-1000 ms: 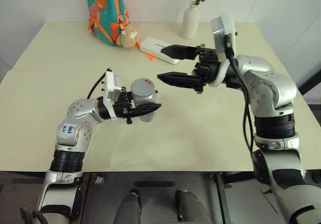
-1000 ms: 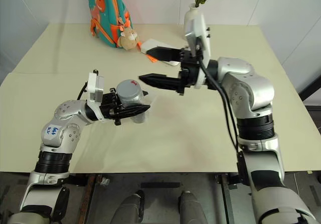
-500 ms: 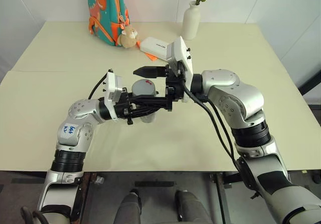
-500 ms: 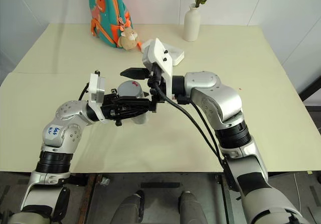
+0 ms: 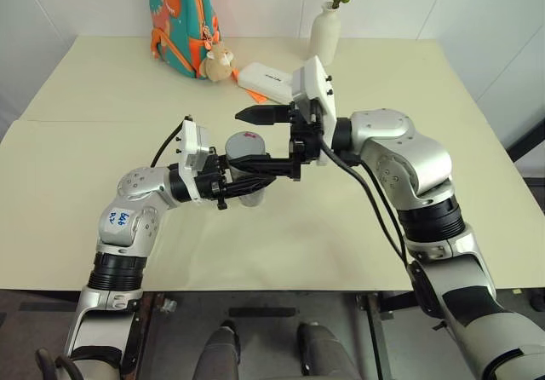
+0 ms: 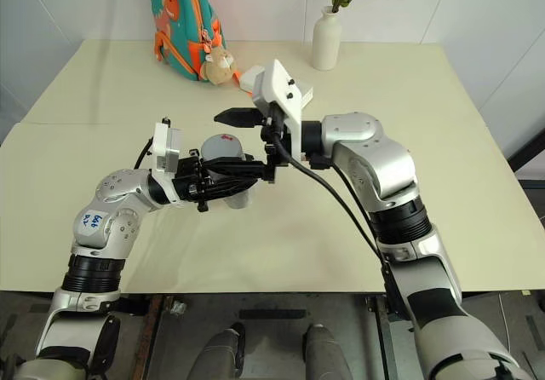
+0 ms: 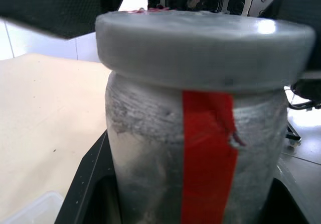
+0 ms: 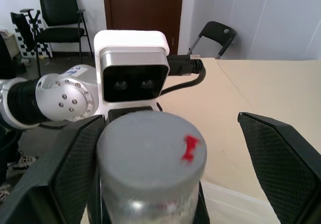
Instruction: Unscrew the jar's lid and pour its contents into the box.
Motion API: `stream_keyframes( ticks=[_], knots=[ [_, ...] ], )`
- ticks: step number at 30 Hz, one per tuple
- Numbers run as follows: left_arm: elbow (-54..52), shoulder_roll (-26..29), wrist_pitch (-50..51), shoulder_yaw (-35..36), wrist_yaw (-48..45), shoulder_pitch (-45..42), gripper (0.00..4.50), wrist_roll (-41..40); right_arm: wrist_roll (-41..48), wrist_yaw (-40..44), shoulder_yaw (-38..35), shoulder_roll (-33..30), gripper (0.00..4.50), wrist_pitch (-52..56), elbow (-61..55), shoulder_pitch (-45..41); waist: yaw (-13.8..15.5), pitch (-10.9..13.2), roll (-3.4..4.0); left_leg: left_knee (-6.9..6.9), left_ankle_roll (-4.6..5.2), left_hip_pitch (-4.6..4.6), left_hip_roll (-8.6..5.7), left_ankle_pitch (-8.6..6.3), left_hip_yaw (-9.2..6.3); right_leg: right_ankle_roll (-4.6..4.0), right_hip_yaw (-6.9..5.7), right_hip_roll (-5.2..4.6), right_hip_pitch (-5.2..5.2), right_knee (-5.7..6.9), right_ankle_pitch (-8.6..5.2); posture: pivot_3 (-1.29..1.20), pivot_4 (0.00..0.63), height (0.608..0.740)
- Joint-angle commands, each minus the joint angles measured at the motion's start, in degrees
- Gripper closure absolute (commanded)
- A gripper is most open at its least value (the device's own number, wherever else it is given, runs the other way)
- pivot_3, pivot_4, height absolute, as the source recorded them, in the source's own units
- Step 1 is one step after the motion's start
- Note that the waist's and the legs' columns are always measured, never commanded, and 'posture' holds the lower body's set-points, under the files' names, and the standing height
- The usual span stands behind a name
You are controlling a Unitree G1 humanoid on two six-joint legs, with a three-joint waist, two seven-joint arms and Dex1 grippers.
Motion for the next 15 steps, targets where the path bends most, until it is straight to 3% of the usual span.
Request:
stream_keyframes(
  ticks=[1,9,15],
  knots=[
    [-2.5,0.2,-0.6,0.8,-1.2,-0.9,2.53,-1.3,-1.0,0.2,-4.8,-3.9,0.05,-1.7,2.3,0.5,-0.1,0.0,0.00,0.00,0.00,0.00,0.00,0.00,0.00,0.00,0.00,0.00,0.00,0.00,0.00,0.00,0.150,0.740],
    [-2.2,0.3,-0.3,1.1,-1.7,-0.9,2.53,-1.1,0.9,4.5,-7.9,-10.2,0.05,-0.9,4.2,0.7,0.1,0.0,0.00,-0.01,0.00,0.00,-0.02,0.00,0.00,0.00,0.00,-0.02,0.03,-0.06,0.00,0.00,0.150,0.740],
    [-1.9,0.4,-0.4,1.3,-2.0,-0.9,2.53,-0.9,4.5,6.2,-9.1,-9.9,0.05,2.9,1.9,0.6,-0.1,0.0,0.01,-0.03,0.00,0.00,0.00,0.00,0.01,0.01,0.02,0.00,0.00,-0.04,-0.01,0.00,0.150,0.740]
  ],
)
